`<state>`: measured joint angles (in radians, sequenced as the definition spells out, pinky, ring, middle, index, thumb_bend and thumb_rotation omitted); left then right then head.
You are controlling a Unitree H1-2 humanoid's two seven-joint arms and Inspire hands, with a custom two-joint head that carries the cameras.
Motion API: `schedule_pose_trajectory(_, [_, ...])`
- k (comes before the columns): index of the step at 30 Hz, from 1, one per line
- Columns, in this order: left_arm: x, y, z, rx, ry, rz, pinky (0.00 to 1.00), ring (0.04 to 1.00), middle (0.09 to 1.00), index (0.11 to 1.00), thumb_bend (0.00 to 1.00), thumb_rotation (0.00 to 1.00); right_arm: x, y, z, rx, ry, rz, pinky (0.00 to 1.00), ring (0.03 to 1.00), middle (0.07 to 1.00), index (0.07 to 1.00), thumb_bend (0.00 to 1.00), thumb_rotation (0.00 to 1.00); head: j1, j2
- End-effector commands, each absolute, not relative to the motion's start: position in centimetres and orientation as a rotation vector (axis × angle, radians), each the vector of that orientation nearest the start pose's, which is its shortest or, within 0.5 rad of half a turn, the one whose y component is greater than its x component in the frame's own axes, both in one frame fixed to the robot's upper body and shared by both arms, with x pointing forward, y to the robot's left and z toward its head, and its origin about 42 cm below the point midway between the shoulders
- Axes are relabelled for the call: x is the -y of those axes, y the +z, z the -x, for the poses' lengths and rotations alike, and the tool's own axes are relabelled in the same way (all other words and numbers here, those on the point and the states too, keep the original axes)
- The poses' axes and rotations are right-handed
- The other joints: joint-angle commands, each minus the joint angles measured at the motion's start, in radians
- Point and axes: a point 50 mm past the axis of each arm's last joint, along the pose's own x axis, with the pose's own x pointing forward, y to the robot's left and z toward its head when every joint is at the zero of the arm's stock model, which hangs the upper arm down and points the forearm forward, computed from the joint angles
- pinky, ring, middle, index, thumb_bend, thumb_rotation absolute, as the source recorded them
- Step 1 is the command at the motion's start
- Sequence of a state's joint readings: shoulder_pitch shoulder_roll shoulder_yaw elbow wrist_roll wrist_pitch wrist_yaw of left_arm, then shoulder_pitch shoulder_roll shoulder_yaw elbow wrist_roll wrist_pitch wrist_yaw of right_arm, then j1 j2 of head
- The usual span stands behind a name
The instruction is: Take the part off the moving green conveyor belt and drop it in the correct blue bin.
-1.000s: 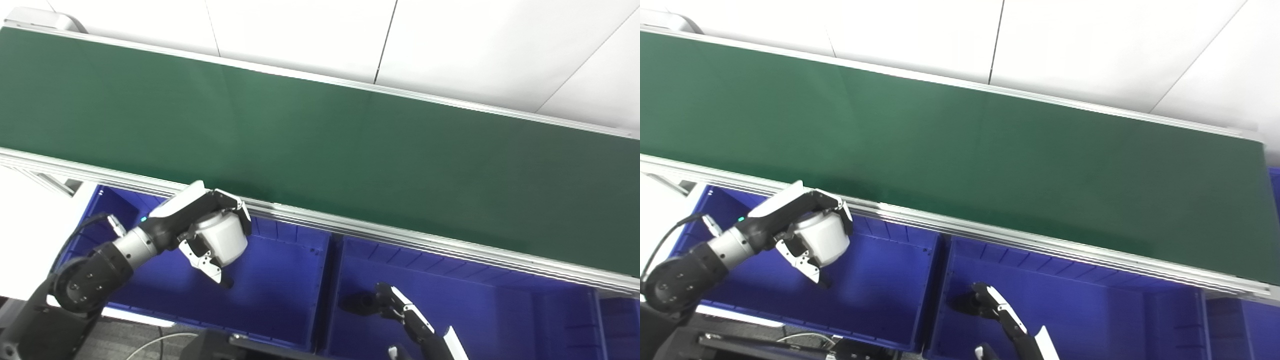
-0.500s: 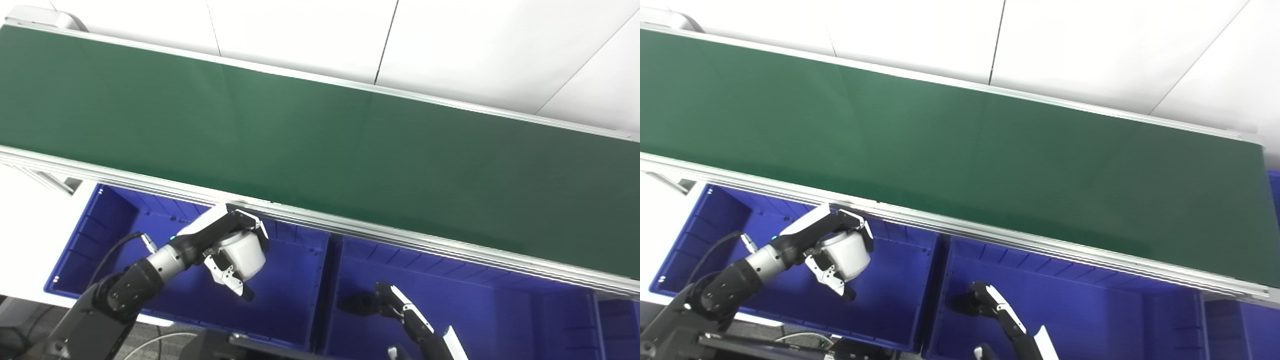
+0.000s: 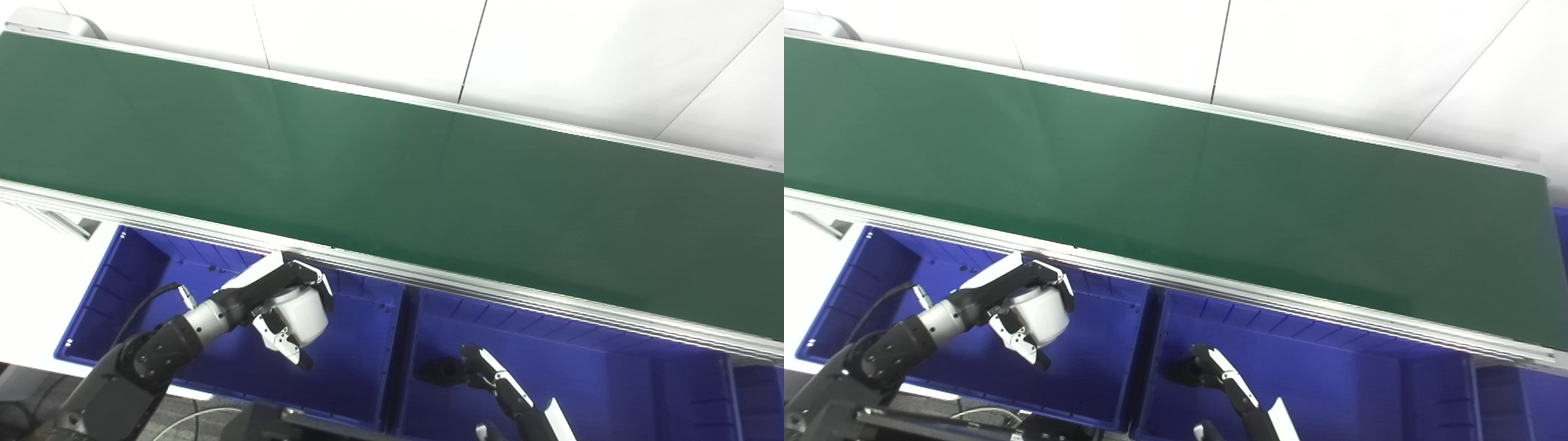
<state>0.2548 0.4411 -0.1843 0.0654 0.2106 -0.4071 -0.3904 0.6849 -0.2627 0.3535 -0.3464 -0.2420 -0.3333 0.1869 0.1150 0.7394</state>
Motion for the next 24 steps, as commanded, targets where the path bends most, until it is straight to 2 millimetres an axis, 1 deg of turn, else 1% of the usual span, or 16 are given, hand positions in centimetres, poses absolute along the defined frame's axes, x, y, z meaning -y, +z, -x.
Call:
schedule_pose_trajectory(1, [-30.6,5.8,-16.8,-0.045,-0.703,-0.575,0.52,0.56,0.6,0.497,0.51,0.09,19.3,10.0,-3.3,-0.027,0.542,0.251,0.81,0.891,0.936,0.903,0.55,0.92,0.003,0.002])
schedule_pose_trajectory(3, [-30.6,6.2,-16.6,-0.037,-0.713,-0.569,0.5,0.541,0.59,0.497,0.51,0.08,19.3,10.0,-3.3,-0.026,0.543,0.253,0.81,0.89,0.936,0.902,0.55,0.92,0.003,0.002])
schedule_pose_trajectory(4, [-30.6,6.3,-16.4,-0.031,-0.716,-0.567,0.47,0.516,0.574,0.496,0.51,0.08,19.3,10.0,-3.3,-0.026,0.544,0.254,0.81,0.891,0.937,0.904,0.55,0.92,0.003,0.002])
schedule_pose_trajectory(9, [-30.7,6.6,-16.1,-0.026,-0.719,-0.565,0.44,0.491,0.57,0.495,0.51,0.06,19.3,10.0,-3.3,-0.023,0.544,0.25,0.81,0.892,0.937,0.903,0.54,0.92,0.006,0.007])
schedule_pose_trajectory(15, [-30.9,6.5,-16.1,-0.026,-0.719,-0.571,0.49,0.535,0.597,0.496,0.51,0.06,19.2,10.0,-3.2,-0.018,0.542,0.251,0.81,0.891,0.936,0.902,0.54,0.93,0.006,0.01])
schedule_pose_trajectory(17, [-30.9,6.4,-16.1,-0.024,-0.719,-0.571,0.49,0.536,0.596,0.497,0.51,0.06,19.2,10.0,-3.2,-0.022,0.542,0.248,0.81,0.893,0.937,0.902,0.54,0.93,0.006,0.009])
schedule_pose_trajectory(21, [-30.4,7.2,-16.0,-0.022,-0.741,-0.551,0.48,0.533,0.595,0.497,0.51,0.06,19.1,10.0,-3.1,-0.023,0.542,0.244,0.81,0.891,0.937,0.901,0.54,0.93,0.008,0.013])
schedule_pose_trajectory(24, [-29.9,8.1,-15.8,-0.023,-0.756,-0.508,0.51,0.56,0.616,0.499,0.51,0.07,19.0,10.1,-3.1,-0.023,0.544,0.247,0.81,0.894,0.939,0.903,0.54,0.93,0.011,0.016])
